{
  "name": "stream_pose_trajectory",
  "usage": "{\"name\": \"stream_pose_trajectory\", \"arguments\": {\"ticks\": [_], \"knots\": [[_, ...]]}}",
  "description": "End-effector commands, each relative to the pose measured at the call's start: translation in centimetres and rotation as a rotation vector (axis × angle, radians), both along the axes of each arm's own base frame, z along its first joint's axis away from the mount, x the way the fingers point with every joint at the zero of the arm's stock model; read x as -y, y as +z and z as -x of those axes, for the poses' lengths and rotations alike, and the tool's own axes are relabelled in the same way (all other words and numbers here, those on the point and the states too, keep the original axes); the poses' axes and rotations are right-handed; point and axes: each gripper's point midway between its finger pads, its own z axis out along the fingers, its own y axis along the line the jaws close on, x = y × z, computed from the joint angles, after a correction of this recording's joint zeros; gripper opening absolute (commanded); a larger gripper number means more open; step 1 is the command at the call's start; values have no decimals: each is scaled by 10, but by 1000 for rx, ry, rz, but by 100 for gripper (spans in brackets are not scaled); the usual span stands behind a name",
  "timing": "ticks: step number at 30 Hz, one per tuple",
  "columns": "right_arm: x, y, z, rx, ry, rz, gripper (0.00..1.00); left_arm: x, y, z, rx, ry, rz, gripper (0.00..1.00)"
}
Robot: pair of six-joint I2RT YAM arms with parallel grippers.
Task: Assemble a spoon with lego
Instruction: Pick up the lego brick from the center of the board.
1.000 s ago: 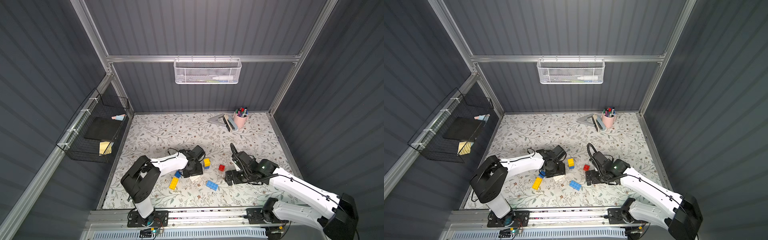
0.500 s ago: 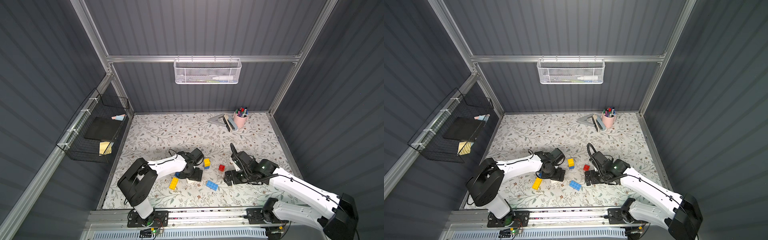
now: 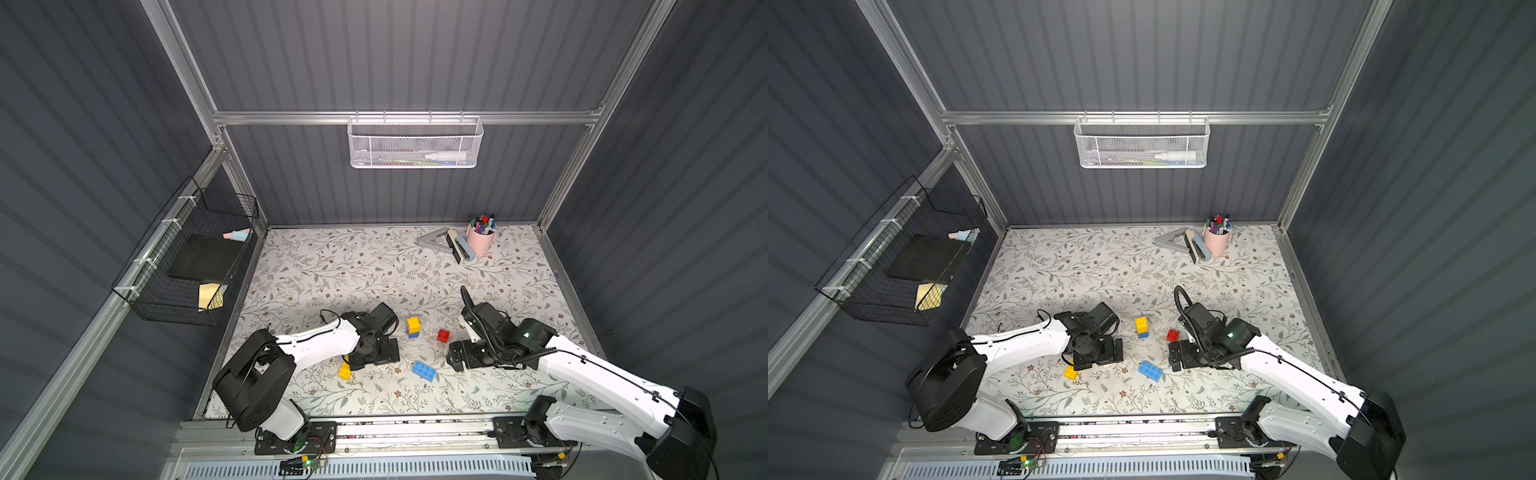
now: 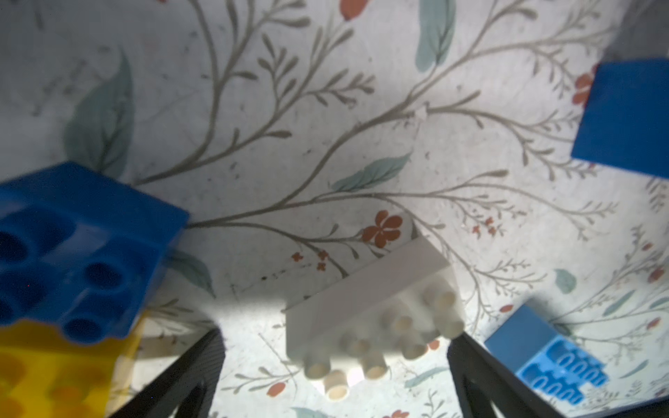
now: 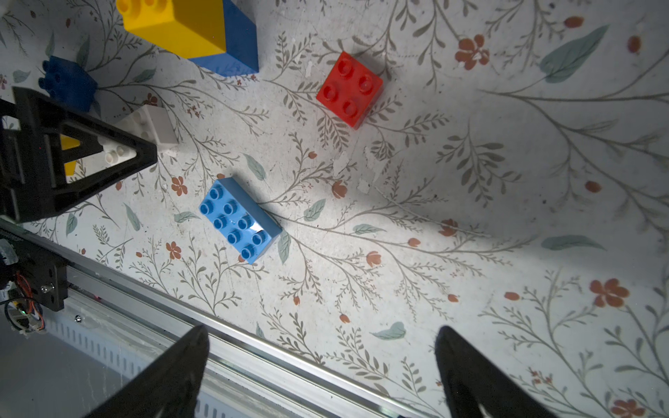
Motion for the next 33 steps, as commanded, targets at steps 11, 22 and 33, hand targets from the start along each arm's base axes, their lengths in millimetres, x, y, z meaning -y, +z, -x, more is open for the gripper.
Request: {"name": "stream_pose_trajectory", "arguments": {"ticks": [11, 22, 33], "knots": [[0, -7, 3, -8, 27, 10, 97, 5, -18, 10, -89, 188, -63, 99], [-2, -13, 5, -21, 38, 3, 97, 10, -23, -1, -66, 250, -61, 97], [0, -17, 8, -28, 37, 2, 96, 22, -29, -7, -73, 206, -48, 82]]}}
